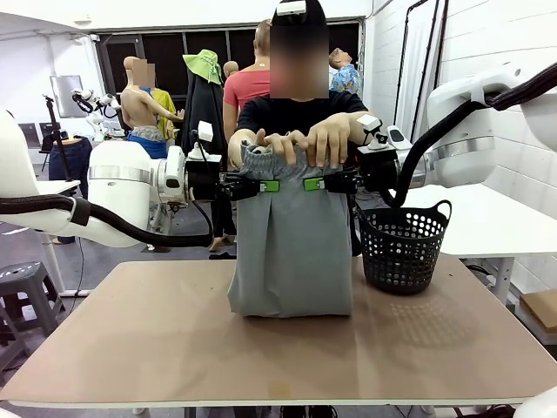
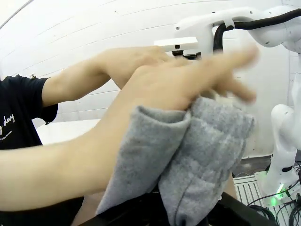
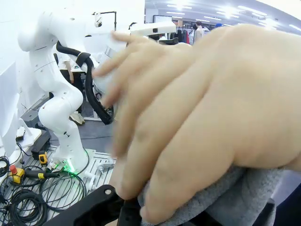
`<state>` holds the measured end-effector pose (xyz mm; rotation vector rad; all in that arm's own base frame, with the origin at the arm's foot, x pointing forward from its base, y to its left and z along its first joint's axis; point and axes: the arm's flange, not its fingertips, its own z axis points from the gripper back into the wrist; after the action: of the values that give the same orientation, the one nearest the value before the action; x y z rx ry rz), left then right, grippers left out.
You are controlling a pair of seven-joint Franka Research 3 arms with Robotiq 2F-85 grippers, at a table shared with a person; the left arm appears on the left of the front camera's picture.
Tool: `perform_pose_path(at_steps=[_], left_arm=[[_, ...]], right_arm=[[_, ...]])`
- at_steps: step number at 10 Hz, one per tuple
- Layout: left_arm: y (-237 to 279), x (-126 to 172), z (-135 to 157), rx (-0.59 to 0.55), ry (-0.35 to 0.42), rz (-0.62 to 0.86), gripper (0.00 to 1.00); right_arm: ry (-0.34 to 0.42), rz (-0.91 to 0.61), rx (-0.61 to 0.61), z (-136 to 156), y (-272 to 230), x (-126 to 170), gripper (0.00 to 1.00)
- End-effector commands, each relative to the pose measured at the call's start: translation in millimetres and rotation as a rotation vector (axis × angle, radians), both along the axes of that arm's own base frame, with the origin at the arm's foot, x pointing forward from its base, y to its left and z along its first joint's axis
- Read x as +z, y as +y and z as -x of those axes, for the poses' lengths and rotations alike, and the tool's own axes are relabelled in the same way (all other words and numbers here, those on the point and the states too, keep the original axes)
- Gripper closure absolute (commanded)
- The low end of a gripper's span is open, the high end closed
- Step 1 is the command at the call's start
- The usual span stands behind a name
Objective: Fold the training pants.
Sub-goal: Release the ends of the Training pants and then grab the overlapped ends.
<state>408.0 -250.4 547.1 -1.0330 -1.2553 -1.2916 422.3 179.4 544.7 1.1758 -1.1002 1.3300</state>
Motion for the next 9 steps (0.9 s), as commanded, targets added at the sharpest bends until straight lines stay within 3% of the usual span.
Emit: perform_pose_path(at_steps=[1,9], left_arm=[[-0.6,3.3,1.0,0.005,-0.001,0.019,1.0],[-0.6,3.3,1.0,0.005,-0.001,0.019,1.0]], right_arm=[[0.005,-0.027,-0.008,2.9,1.0,2.1,1.0],[0.005,-0.027,-0.008,2.9,1.0,2.1,1.0]])
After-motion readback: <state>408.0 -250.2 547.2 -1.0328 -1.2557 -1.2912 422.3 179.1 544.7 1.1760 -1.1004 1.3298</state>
